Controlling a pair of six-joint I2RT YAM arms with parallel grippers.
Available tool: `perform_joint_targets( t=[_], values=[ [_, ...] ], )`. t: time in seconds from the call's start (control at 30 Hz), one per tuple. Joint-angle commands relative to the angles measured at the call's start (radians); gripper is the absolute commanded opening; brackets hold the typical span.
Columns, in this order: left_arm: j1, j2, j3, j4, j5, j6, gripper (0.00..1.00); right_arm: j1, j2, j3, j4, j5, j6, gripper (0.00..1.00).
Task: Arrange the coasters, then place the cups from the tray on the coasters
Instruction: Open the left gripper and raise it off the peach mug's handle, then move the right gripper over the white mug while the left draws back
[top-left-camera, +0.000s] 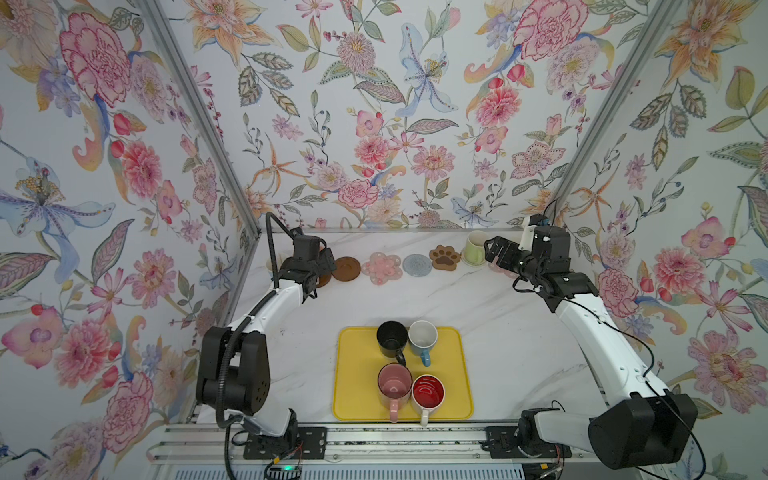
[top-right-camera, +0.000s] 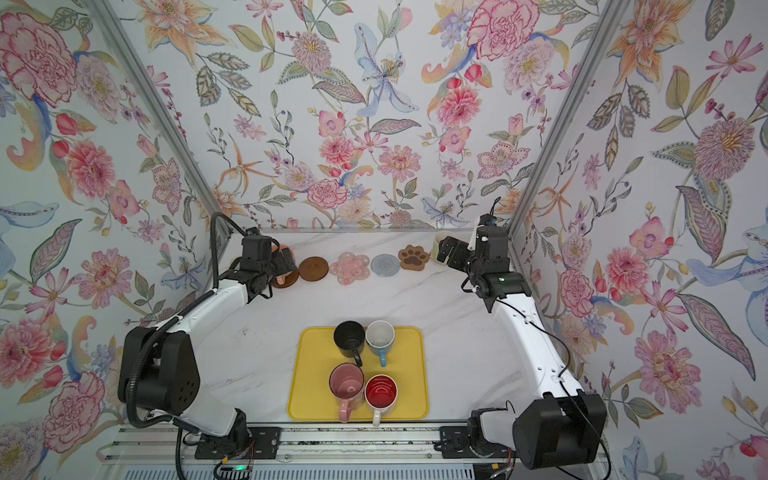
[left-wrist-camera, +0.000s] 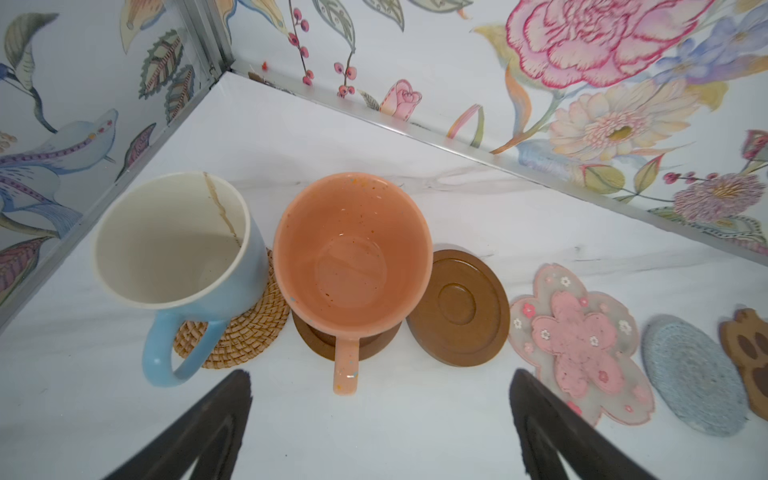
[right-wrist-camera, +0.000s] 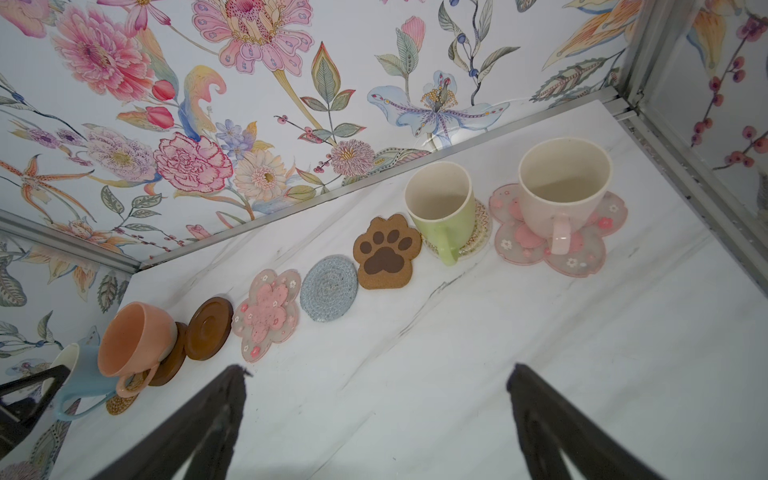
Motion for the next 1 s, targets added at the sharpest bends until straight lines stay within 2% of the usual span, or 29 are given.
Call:
perform_joint_targets(
  t=[0.0,0.1,0.27,0.43,0.73,0.97],
  values=[
    [-0.001,-0.124,-0.004,-0.026,0.031,0.058,0.99,0.002,-0.005,-0.009,-0.064,-0.015,0.006,0.99],
    [-0.001,-0.236,-0.084,0.026,0.067,0.087,0.99,0.021,-0.017,-0.023,-0.113,-0.002,0.012,0.99],
    [-0.002,-0.389,-0.185,0.059,0.076,0.122,0.99,0.117,-0.064,-0.07,-0.222,0.041,0.061,0.99],
    [0.0,-0.483,-0.269,0.105,0.05,0.139,0.99,0.294,-0.145,-0.138,-0.357,0.131,0.159,0.99],
    [0.0,-0.541,-0.344,0.168,0.052,0.118,0.99,0.583,-0.279,-0.276,-0.433,0.2,0.382,0.96],
    [0.0,-0.556,-0.351,0.168,0.051,0.117,0.99,0.757,-0.242,-0.344,-0.396,0.215,0.478,0.92]
  ],
)
